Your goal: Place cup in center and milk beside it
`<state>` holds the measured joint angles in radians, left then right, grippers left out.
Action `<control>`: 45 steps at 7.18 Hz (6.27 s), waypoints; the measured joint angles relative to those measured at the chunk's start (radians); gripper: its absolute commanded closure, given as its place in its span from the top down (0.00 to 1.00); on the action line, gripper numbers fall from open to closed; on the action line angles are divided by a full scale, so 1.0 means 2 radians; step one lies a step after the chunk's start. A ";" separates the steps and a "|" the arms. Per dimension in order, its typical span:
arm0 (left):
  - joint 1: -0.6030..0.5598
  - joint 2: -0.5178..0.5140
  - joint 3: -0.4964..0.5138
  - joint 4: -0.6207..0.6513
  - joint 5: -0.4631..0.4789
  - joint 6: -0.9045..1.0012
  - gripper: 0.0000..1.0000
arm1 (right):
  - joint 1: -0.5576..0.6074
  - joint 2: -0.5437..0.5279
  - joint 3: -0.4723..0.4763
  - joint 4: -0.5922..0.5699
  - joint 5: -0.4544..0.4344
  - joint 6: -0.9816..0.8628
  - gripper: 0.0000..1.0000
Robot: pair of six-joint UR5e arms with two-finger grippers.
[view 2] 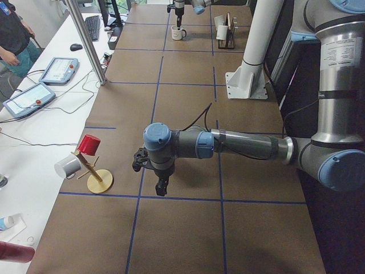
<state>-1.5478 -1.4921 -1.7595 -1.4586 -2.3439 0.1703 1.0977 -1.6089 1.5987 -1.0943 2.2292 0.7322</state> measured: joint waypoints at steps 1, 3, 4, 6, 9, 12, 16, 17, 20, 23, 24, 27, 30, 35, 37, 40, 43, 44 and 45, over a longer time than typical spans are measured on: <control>0.000 0.001 0.000 0.000 0.000 0.000 1.00 | 0.000 0.002 -0.002 0.000 0.000 0.000 0.01; 0.000 0.001 0.000 0.000 0.000 0.000 1.00 | 0.000 0.019 0.000 -0.005 0.005 -0.003 0.00; 0.000 0.001 0.000 -0.001 0.000 0.000 1.00 | -0.001 0.042 0.001 -0.022 0.008 -0.004 0.00; 0.000 0.001 0.000 -0.001 0.000 0.000 1.00 | -0.010 0.132 0.005 -0.119 0.007 -0.001 0.00; 0.000 0.001 -0.002 -0.002 -0.001 0.000 1.00 | -0.087 0.281 -0.004 -0.240 -0.014 0.098 0.00; 0.000 0.001 -0.002 -0.002 -0.001 0.000 1.00 | -0.163 0.390 -0.066 -0.260 -0.054 0.250 0.00; 0.000 0.001 -0.001 -0.002 -0.001 0.000 1.00 | -0.201 0.440 -0.130 -0.225 -0.088 0.314 0.00; 0.000 0.001 -0.001 -0.002 0.000 0.000 1.00 | -0.206 0.443 -0.138 -0.211 -0.093 0.324 0.01; 0.000 0.001 -0.001 -0.001 0.000 0.000 1.00 | -0.215 0.445 -0.143 -0.203 -0.098 0.334 0.61; 0.000 0.001 -0.001 -0.001 0.000 0.000 1.00 | -0.217 0.445 -0.140 -0.202 -0.108 0.335 1.00; 0.000 0.001 -0.001 -0.002 0.002 0.000 1.00 | -0.206 0.444 -0.132 -0.205 -0.103 0.331 1.00; 0.001 -0.005 0.001 -0.051 0.003 -0.005 1.00 | -0.131 0.432 -0.064 -0.294 -0.060 0.227 1.00; 0.002 -0.029 0.019 -0.087 -0.020 -0.007 1.00 | -0.009 0.340 -0.009 -0.347 -0.006 -0.007 1.00; 0.005 -0.051 0.011 -0.088 -0.049 -0.049 1.00 | 0.188 0.099 0.022 -0.336 0.036 -0.418 1.00; 0.025 -0.058 -0.018 -0.087 -0.048 -0.146 1.00 | 0.220 -0.012 0.065 -0.285 0.035 -0.445 1.00; 0.093 -0.059 -0.068 -0.088 -0.036 -0.356 1.00 | 0.225 -0.051 0.080 -0.241 0.035 -0.411 1.00; 0.163 -0.053 -0.080 -0.098 0.011 -0.473 1.00 | 0.225 -0.053 0.079 -0.238 0.036 -0.408 1.00; 0.173 -0.050 -0.079 -0.099 0.017 -0.480 1.00 | 0.225 -0.053 0.079 -0.238 0.036 -0.409 1.00; 0.180 -0.049 -0.076 -0.100 0.022 -0.482 1.00 | 0.225 -0.053 0.079 -0.238 0.036 -0.409 1.00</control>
<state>-1.1885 -1.5906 -1.9123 -1.6577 -2.3009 -0.7935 1.5478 -1.7149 1.7560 -1.5708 2.3009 -0.0863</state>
